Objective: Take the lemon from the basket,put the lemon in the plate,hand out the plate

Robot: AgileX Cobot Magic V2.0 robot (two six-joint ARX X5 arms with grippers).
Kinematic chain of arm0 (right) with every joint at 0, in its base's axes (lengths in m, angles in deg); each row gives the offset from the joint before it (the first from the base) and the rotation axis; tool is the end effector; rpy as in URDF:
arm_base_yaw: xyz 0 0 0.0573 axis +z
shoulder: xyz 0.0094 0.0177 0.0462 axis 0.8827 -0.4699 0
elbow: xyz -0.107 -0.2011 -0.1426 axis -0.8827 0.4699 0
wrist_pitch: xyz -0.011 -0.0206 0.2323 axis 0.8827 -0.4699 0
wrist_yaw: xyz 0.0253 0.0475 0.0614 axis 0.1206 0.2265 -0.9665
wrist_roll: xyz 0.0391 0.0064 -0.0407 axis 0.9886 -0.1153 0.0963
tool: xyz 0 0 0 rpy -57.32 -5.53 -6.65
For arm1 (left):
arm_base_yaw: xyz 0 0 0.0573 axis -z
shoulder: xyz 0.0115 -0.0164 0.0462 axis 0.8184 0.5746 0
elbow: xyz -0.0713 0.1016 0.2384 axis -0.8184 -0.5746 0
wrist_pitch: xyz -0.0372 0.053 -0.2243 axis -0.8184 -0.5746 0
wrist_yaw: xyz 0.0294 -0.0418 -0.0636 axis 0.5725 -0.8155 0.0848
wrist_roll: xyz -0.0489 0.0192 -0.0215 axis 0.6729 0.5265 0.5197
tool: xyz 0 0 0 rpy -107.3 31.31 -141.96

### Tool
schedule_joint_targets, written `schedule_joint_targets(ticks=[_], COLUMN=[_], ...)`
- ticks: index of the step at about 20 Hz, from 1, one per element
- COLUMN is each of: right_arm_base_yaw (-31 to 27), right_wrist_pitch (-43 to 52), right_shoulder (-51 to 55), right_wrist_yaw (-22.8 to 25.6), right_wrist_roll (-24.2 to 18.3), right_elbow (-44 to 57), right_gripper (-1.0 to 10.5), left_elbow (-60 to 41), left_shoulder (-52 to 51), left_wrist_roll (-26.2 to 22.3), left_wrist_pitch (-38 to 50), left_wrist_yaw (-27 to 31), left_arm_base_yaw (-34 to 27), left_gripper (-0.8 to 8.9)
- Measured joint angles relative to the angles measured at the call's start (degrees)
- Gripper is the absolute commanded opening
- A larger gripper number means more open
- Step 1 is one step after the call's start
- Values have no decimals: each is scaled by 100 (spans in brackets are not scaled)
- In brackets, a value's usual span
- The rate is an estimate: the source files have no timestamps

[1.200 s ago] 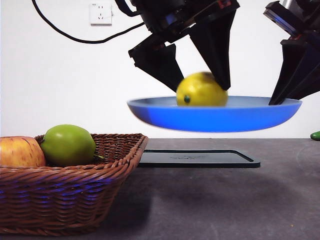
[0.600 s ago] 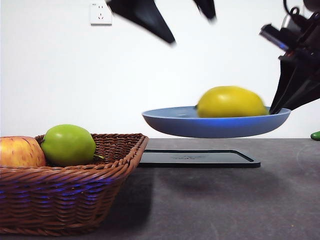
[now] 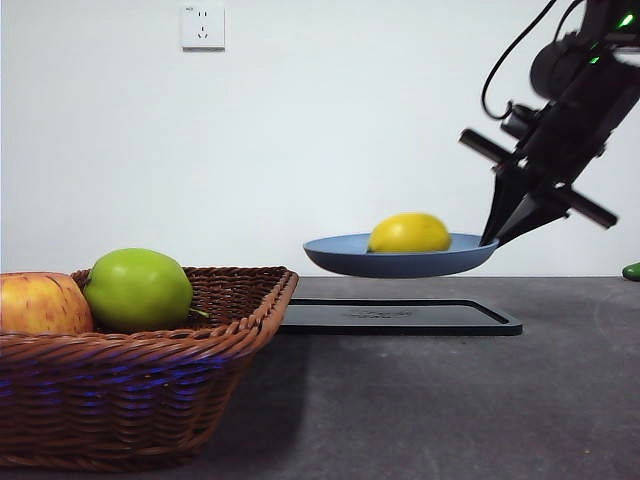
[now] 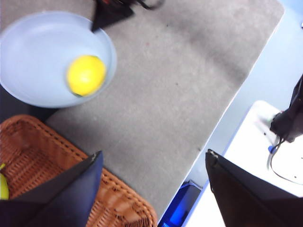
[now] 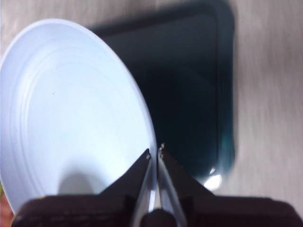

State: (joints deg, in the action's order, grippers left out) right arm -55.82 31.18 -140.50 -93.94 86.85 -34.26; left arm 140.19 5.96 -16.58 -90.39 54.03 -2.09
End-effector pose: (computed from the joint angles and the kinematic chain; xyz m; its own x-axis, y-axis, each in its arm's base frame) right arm 0.3798 0.0559 0.2306 0.3974 0.4835 -0.7800 -0.0677 0.8631 0.5005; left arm 0.1209 -0.1638 0.3966 0.3895 -0.6446 -0.6578 0.7806 0.6101 -0.1358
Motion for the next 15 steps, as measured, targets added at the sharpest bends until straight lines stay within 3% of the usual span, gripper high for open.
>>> schedule_joint_targets(ticks=[5,9,12,15], right_arm_base_yaw=[0,0,0,-2], right_wrist_pitch=[13,160,197,212], right_shoulder=[-960,-1239,-1244,-1241], right_wrist_yaw=[122,203,514,516], right_wrist_roll=[-7,-79,-160,-179], right_elbow=[-767,-802,-809,-811], right_gripper=[5,16,133,217], left_elbow=[0,0,0,0], left_shoulder=[15,15,15,15], left_wrist_roll=[0,0,0,0], left_wrist_pitch=[-72,-74,-74,-74], left_wrist_yaw=[208,505,599,691], left_arm_base_yaw=[2,4,4,7], left_gripper=[376,376,376,376])
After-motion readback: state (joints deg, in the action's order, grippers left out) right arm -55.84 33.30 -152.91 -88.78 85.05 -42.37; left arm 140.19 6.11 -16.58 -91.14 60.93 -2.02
